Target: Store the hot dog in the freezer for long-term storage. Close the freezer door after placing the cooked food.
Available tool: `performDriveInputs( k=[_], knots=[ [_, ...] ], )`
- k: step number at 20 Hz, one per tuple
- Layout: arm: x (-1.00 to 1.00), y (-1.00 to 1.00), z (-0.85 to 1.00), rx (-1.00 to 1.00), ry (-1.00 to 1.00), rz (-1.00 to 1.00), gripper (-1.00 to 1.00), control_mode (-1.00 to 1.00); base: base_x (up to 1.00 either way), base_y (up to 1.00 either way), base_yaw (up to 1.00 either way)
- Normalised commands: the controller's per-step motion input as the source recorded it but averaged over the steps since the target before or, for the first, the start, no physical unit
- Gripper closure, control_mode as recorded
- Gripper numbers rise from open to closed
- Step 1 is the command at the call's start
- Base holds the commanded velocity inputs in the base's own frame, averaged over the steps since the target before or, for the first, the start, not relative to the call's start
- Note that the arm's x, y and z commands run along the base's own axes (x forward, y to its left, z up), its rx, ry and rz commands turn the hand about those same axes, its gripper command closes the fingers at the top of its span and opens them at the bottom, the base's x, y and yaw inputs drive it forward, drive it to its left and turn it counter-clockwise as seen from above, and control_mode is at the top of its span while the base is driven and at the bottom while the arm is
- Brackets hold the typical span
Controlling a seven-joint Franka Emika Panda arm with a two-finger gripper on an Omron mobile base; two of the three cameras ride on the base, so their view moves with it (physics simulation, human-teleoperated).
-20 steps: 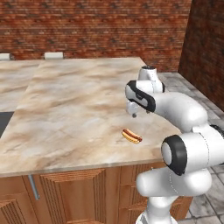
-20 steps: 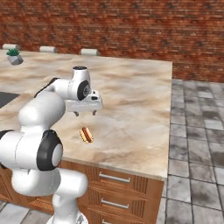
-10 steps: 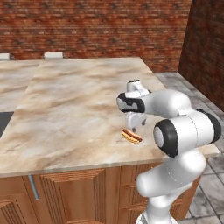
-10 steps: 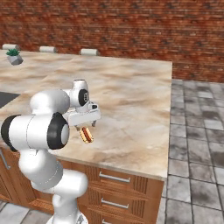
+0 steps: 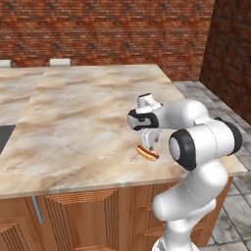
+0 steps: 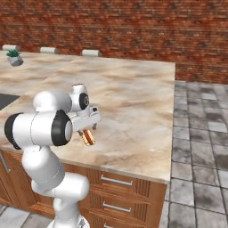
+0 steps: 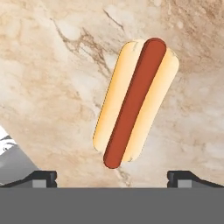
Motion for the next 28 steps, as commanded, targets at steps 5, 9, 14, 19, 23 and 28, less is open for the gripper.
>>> performDriveInputs(
  k=[5, 9, 14, 19, 23, 28],
  knots=[
    [0.06, -0.01, -0.37, 0.09, 0.02, -0.10, -1.00, -1.00, 0.00, 0.00, 0.00],
    [0.08, 0.00, -0.27, 0.10, 0.01, -0.24, -1.00, -1.00, 0.00, 0.00, 0.00],
    [0.00, -0.01, -0.09, 0.01, 0.00, -0.06, -1.00, -1.00, 0.00, 0.00, 0.00],
    [0.00, 0.00, -0.08, -0.02, 0.00, 0.00, -1.00, -1.00, 0.00, 0.00, 0.00],
    [0.00, 0.00, -0.26, -0.01, 0.00, 0.00, -1.00, -1.00, 0.00, 0.00, 0.00],
    [0.00, 0.00, -0.26, 0.00, 0.00, 0.00, -1.00, -1.00, 0.00, 0.00, 0.00]
  ],
)
